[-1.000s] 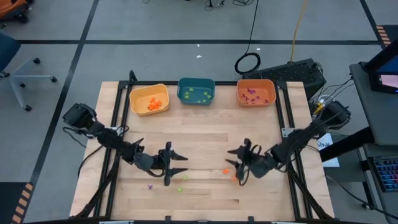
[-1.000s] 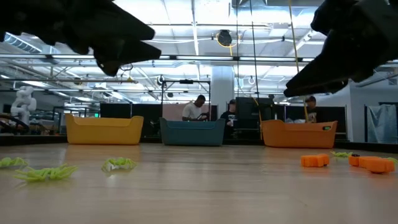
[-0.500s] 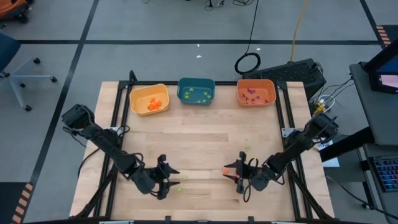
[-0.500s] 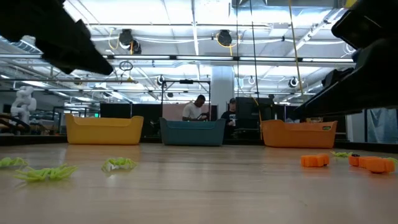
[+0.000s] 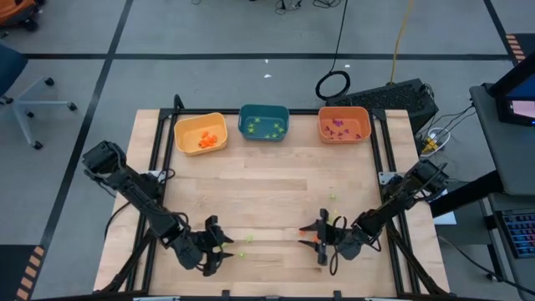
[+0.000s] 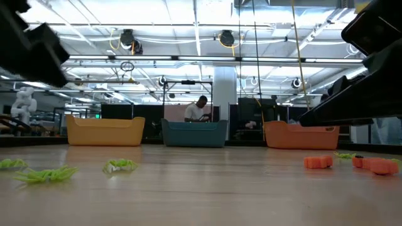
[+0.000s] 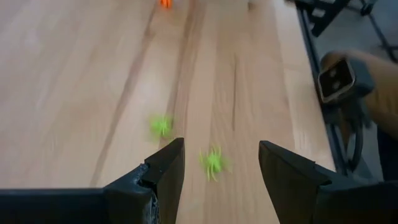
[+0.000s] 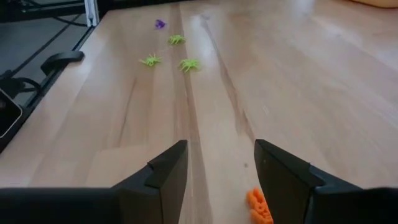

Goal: Sort Halloween decoration
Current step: Put the green spider toy into the blue bin

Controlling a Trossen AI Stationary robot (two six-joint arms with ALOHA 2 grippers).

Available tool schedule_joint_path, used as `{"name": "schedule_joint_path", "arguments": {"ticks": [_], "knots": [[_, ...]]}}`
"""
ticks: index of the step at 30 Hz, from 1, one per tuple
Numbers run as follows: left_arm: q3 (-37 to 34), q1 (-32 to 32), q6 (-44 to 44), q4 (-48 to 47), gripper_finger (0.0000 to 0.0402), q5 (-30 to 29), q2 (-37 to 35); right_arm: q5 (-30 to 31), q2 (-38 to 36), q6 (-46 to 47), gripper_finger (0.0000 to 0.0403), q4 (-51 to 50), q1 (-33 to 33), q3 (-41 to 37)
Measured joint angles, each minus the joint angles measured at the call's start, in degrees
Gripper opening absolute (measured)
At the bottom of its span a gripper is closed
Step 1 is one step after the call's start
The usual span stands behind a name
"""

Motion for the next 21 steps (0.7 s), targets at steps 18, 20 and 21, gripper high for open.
{"name": "schedule_joint_path", "arguments": {"ticks": [18, 20, 21], "knots": [[5.2, -3.5, -8.1, -19.4, 0.0119, 4.8, 0.0, 0.0, 0.0, -7.3, 0.0171, -0.1, 0.0, 6.3], [5.2, -4.1, -9.4, -20.9, 0.0107, 5.8, 0.0, 0.0, 0.0, -7.4, 0.0171, -0.1, 0.0, 6.3], [5.2, -4.4, -10.2, -21.4, 0.0103, 6.1, 0.0, 0.0, 0.0, -7.4, 0.0171, -0.1, 0.0, 6.3]]}}
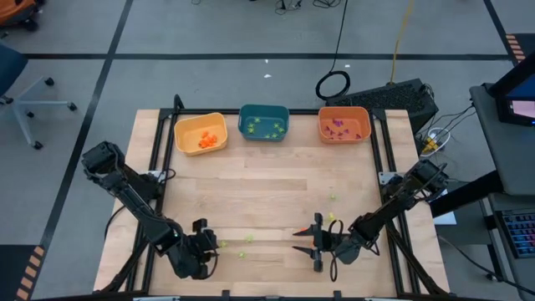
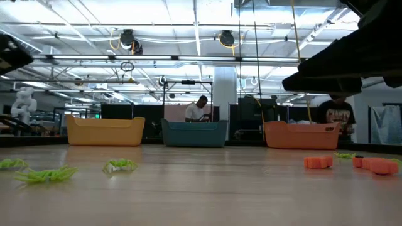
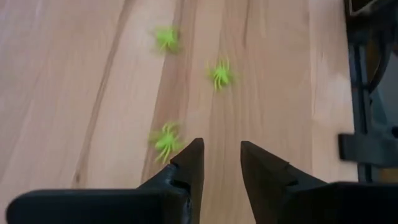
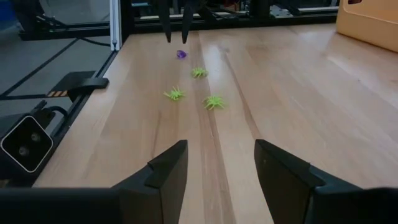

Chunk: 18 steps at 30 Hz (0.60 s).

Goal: Sort Halloween decoration
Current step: Put the green spider toy into the blue bin

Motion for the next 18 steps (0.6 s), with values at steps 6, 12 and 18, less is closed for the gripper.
{"name": "schedule_joint_path", "arguments": {"ticks": [6, 12, 18], "knots": [[0.0, -0.8, -5.9, -5.5, 0.0098, 2.6, 0.0, 0.0, 0.0, -0.1, 0.0171, -0.2, 0.0, 0.0], [0.0, -1.4, -9.1, -8.6, 0.0098, 7.0, 0.0, 0.0, 0.0, -0.2, 0.0171, -0.9, 0.0, 0.0], [0.0, -1.7, -10.4, -8.6, 0.0098, 9.1, 0.0, 0.0, 0.0, -0.1, 0.0171, -2.7, 0.0, 0.0]]}}
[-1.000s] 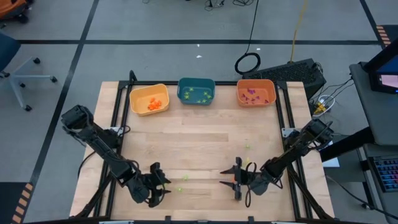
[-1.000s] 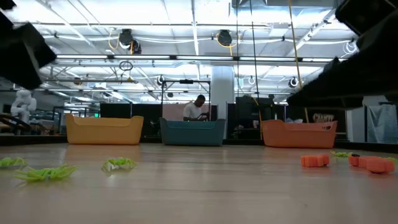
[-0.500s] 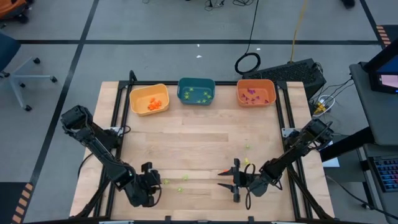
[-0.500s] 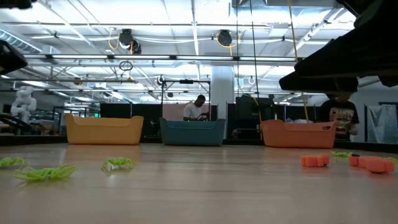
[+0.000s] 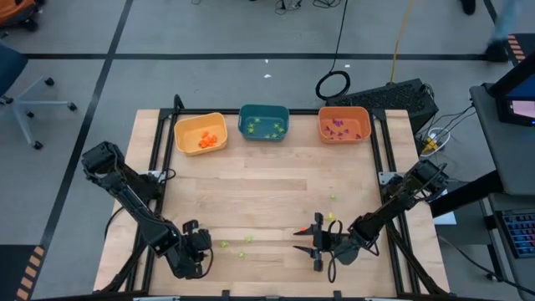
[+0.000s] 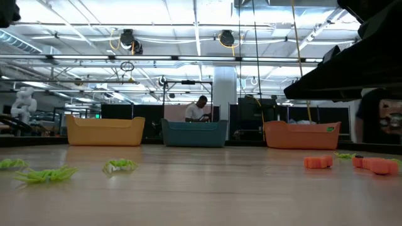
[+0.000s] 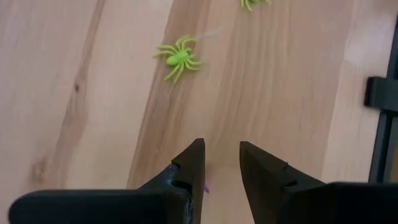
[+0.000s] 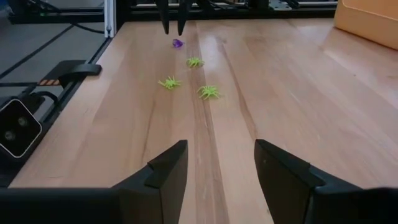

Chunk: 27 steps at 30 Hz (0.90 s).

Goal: Sort Halloween decoration
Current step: Put the green spider toy into the blue bin

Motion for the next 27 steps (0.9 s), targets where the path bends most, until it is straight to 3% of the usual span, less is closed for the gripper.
{"name": "schedule_joint_path", "arguments": {"ticks": [8, 17, 27], "knots": [[0.0, 1.3, 11.2, 0.6, 0.0117, -8.3, 0.5, 0.0, 0.0, -1.4, 0.0171, -0.3, -0.1, 0.0], [0.0, 7.2, 24.0, 5.3, 0.0181, -5.0, 4.3, -0.1, 0.0, -1.4, 0.0171, -0.4, -0.2, 0.0], [-0.1, 7.9, 19.8, 5.5, 0.0179, -2.5, 6.0, -0.1, 0.0, -1.3, 0.0171, -0.6, -0.2, 0.0]]}}
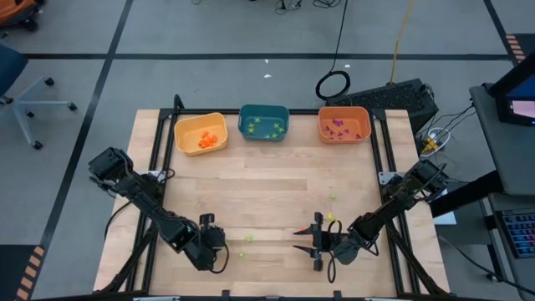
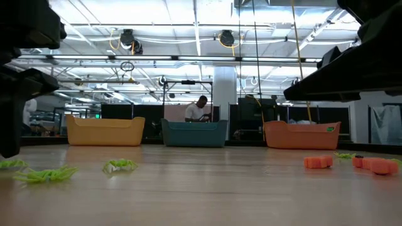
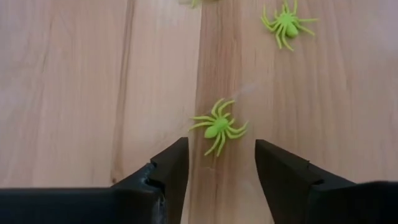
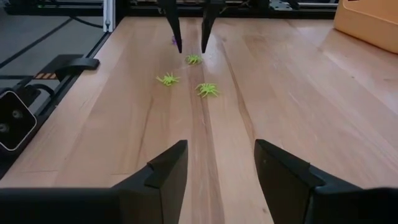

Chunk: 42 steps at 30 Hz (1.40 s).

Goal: Sort Halloween decoration
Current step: Put the green spider toy into the blue bin

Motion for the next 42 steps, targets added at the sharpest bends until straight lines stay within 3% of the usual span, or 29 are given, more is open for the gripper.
{"name": "schedule_joint_path", "arguments": {"ticks": [11, 20, 27, 42], "knots": [[0.1, 0.0, 0.1, 0.7, 0.0073, 0.2, 2.0, 0.0, 0.0, 0.0, 0.0171, -0.2, 0.0, 0.0], [0.2, 0.1, -0.2, 2.7, 0.0066, -1.1, 3.3, 0.0, 0.0, 0.0, 0.0171, -0.2, 0.0, 0.0], [0.2, 0.1, -0.2, 3.7, 0.0007, -1.1, 3.4, 0.0, 0.0, 0.0, 0.0171, -0.2, 0.0, 0.0], [-0.1, 0.4, -0.2, 7.4, 0.0, -7.6, 3.8, 0.0, 0.0, 0.0, 0.0171, -0.1, 0.0, 0.0]]}}
